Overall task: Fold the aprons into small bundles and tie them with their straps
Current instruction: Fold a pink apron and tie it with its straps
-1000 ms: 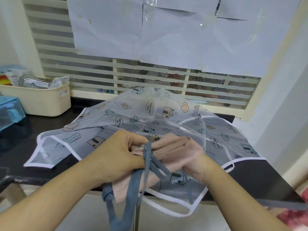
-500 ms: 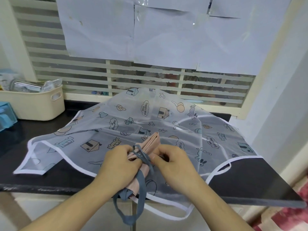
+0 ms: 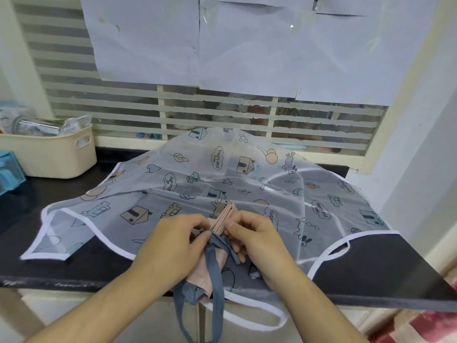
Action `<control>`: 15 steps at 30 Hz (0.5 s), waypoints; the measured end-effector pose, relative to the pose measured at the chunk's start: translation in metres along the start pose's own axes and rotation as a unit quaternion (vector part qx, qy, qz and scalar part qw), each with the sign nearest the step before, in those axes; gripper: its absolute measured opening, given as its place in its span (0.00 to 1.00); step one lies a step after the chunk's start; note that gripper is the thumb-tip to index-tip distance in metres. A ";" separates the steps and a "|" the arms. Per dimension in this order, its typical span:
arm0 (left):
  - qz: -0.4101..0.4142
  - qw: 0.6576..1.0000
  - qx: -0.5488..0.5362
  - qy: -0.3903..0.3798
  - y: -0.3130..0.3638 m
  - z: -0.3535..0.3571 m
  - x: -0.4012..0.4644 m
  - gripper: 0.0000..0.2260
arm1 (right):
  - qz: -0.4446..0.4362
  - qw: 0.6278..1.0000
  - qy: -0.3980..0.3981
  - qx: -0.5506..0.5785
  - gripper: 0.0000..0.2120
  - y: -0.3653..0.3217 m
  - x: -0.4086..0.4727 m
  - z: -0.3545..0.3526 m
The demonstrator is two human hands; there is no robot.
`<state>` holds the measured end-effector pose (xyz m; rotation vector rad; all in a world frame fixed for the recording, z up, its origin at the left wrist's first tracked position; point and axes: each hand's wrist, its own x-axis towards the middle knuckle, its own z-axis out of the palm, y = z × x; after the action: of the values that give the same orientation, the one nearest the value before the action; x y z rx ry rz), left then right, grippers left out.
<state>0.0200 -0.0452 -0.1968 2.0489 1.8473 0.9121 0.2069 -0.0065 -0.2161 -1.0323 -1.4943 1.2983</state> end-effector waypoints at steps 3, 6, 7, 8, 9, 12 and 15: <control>0.078 0.994 0.070 0.036 -0.006 0.003 0.003 0.03 | -0.011 1.000 -0.004 -0.007 0.10 -0.001 0.002 -0.003; 0.176 0.979 0.103 0.016 -0.007 0.003 0.005 0.02 | -0.015 1.000 -0.007 -0.007 0.10 0.000 0.004 -0.004; 0.202 0.973 0.114 -0.008 -0.006 0.003 0.006 0.02 | -0.015 1.000 -0.009 -0.003 0.10 0.001 0.004 -0.004; 0.220 0.967 0.121 -0.032 -0.006 0.004 0.007 0.02 | -0.014 1.000 -0.011 0.002 0.10 0.002 0.005 -0.004; 0.223 0.965 0.126 -0.054 -0.006 0.004 0.008 0.05 | -0.013 1.000 -0.013 0.006 0.10 0.004 0.005 -0.003; 0.216 0.965 0.131 -0.076 -0.008 0.008 0.009 0.11 | -0.013 0.999 -0.014 0.034 0.11 0.010 0.004 -0.004; 0.209 0.969 0.114 -0.070 -0.008 0.010 0.012 0.09 | -0.019 0.999 -0.017 0.046 0.10 0.014 0.003 -0.005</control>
<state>0.0196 -0.0300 -0.2052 2.6332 1.5340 0.6408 0.2118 -0.0011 -0.2293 -0.9230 -1.4585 1.3515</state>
